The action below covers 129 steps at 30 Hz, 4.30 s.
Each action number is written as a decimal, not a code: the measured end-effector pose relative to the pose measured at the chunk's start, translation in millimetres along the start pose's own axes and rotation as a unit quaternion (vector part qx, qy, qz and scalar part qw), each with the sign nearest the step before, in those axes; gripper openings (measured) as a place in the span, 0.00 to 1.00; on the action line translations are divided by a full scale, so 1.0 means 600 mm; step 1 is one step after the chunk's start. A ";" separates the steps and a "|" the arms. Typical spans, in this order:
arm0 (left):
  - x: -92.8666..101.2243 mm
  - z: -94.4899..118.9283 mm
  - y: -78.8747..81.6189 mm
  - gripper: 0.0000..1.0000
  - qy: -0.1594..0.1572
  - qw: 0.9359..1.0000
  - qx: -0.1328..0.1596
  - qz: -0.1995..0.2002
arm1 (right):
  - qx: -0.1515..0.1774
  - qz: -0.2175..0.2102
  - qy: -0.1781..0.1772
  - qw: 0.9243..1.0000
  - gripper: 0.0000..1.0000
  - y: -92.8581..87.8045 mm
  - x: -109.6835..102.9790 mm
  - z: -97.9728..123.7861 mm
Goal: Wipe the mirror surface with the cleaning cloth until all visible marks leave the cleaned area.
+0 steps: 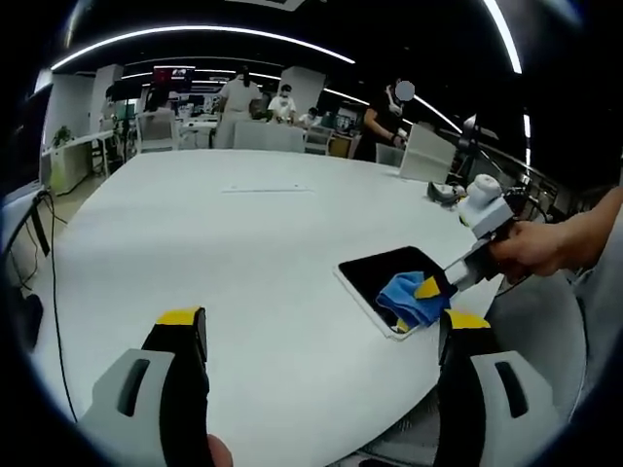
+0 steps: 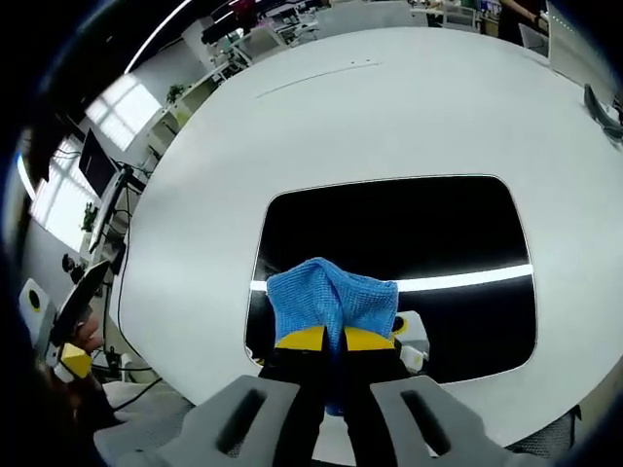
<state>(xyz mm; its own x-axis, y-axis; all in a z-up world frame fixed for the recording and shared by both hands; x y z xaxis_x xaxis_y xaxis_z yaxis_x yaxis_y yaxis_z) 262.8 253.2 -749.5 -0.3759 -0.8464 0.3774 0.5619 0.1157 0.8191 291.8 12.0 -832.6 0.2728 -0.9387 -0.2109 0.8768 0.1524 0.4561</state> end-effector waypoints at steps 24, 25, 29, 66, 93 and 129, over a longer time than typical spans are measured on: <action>-0.005 0.006 -0.005 0.97 0.013 1.000 -0.009 -0.006 | -0.004 0.026 0.033 0.999 0.00 0.012 -0.059 -0.020; -0.006 0.005 -0.005 0.97 0.013 1.000 -0.010 -0.006 | -0.004 0.026 0.034 0.999 0.00 0.012 -0.060 -0.020; -0.006 0.002 -0.003 0.98 0.012 1.000 -0.012 -0.009 | -0.004 0.027 0.039 0.999 0.00 0.010 -0.067 -0.019; -0.010 -0.015 -0.028 0.99 0.008 0.999 -0.037 -0.008 | 0.007 0.063 0.025 0.998 0.00 0.117 -0.033 -0.069; -0.020 -0.020 -0.023 0.99 0.010 0.999 -0.036 -0.004 | 0.018 0.094 -0.002 0.995 0.00 0.164 -0.004 -0.089; -0.009 -0.017 -0.017 0.99 0.014 0.999 -0.029 -0.009 | 0.014 0.076 -0.030 0.997 0.00 0.136 0.035 -0.064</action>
<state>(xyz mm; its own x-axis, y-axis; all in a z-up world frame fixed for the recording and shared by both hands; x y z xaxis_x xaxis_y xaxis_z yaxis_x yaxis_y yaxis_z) 266.7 251.5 -764.1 -0.3650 -0.8626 0.3503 0.5971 0.0719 0.7990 384.4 16.7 -833.0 0.3768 -0.9223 -0.0862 0.8157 0.2863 0.5026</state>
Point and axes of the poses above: the point that each gripper's makers call its tool centre point, and the gripper's own axes: z roughly backward along the fingers, x roughly to its right, y roughly out of its top, the point moved 4 cm from there along z, roughly backward along the fingers, and after that the axes turned 11 degrees about z, right-handed, at the moved point
